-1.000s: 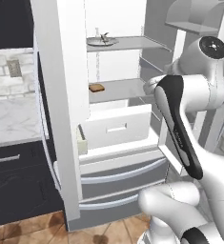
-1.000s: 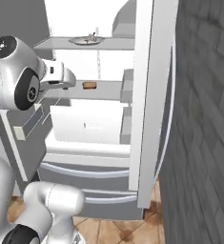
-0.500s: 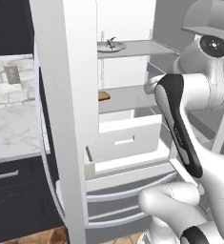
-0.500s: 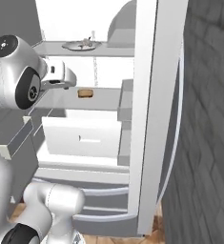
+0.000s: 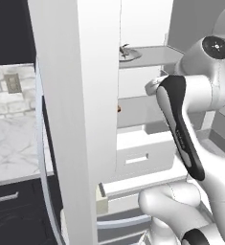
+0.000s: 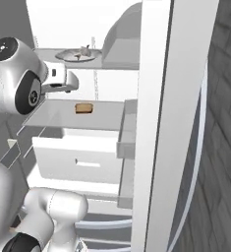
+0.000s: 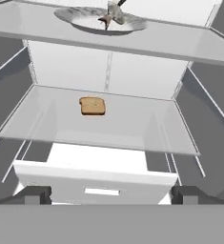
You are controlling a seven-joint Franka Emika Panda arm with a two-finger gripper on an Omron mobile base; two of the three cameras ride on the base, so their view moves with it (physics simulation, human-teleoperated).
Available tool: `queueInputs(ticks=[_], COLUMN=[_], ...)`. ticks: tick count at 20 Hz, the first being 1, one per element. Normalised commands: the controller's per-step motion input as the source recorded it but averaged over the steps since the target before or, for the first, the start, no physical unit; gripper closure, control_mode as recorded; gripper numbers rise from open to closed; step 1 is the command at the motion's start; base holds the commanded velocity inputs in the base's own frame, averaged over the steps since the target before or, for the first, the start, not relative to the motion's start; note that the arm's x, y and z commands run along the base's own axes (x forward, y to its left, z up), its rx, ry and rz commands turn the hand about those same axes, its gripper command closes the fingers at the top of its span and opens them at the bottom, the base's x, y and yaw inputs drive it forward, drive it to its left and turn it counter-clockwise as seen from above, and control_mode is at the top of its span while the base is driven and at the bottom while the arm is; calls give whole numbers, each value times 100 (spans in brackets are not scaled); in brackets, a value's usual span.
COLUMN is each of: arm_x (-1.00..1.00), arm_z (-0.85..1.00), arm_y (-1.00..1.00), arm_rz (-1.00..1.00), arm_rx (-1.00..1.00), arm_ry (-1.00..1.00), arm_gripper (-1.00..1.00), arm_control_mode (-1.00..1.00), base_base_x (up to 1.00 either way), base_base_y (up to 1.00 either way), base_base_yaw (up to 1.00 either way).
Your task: Retrieve the fish from the fridge and place it on the saucepan with marinade on the stove.
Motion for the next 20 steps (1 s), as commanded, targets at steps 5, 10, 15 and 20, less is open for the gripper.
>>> queueInputs(ticks=[5, 10, 15, 20], arm_x=[0, 0, 32, 29], arm_z=[0, 0, 19, 51], arm_y=[0, 0, 6, 13], arm_rz=[0, 0, 1, 1], arm_rx=[0, 0, 3, 10], arm_ry=[0, 0, -4, -10], arm_gripper=[-100, -100, -100, -100], arm_control_mode=[100, 100, -100, -100], base_base_x=[100, 87, 18, 0], base_base_y=[15, 26, 9, 0], base_base_yaw=[2, 0, 0, 0])
